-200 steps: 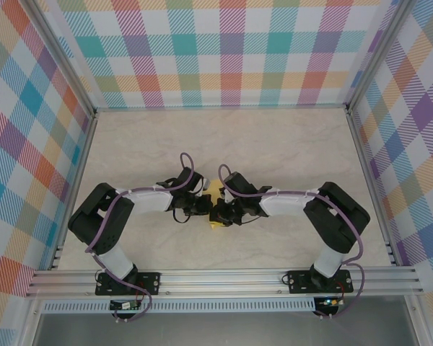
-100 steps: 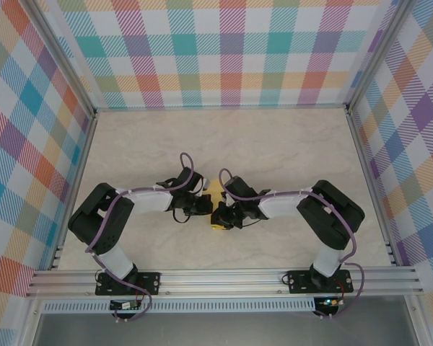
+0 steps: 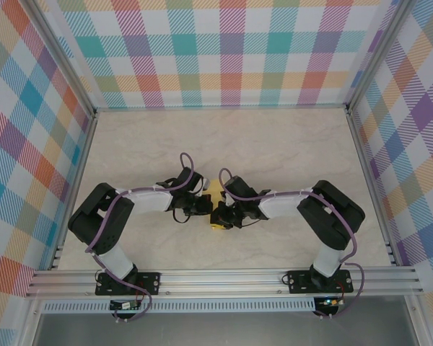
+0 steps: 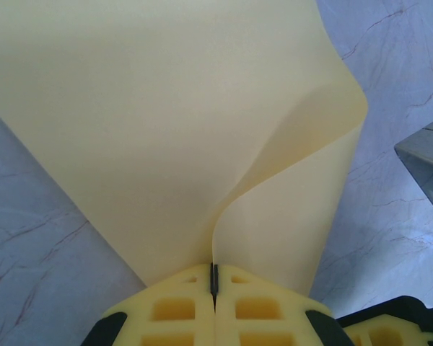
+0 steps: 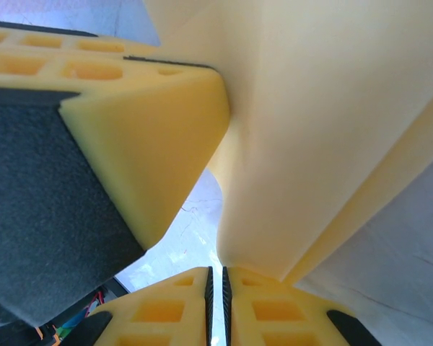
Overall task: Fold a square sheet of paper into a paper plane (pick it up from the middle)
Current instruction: Third fold the triangle at the center of the table.
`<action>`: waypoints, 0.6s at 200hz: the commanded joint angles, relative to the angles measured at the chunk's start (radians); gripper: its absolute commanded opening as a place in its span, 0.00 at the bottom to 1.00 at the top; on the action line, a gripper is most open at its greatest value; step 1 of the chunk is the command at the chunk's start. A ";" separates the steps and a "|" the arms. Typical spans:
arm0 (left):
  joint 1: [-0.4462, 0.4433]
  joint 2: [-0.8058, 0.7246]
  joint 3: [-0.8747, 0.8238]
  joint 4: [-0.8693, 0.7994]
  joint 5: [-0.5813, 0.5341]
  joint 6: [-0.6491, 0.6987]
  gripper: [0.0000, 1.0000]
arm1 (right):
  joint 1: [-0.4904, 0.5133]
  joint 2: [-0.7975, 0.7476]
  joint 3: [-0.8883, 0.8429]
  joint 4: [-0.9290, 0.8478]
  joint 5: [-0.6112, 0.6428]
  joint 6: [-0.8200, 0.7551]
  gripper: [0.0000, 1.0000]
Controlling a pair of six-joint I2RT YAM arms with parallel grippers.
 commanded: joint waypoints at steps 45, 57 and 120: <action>0.007 0.020 -0.039 -0.025 -0.025 0.006 0.02 | 0.008 0.066 -0.045 0.058 -0.009 0.013 0.14; 0.007 0.019 -0.041 -0.026 -0.031 0.004 0.01 | 0.008 0.069 -0.045 0.062 -0.014 0.015 0.14; 0.007 -0.012 -0.043 -0.026 -0.045 0.002 0.00 | 0.003 -0.076 -0.032 -0.046 0.064 -0.018 0.15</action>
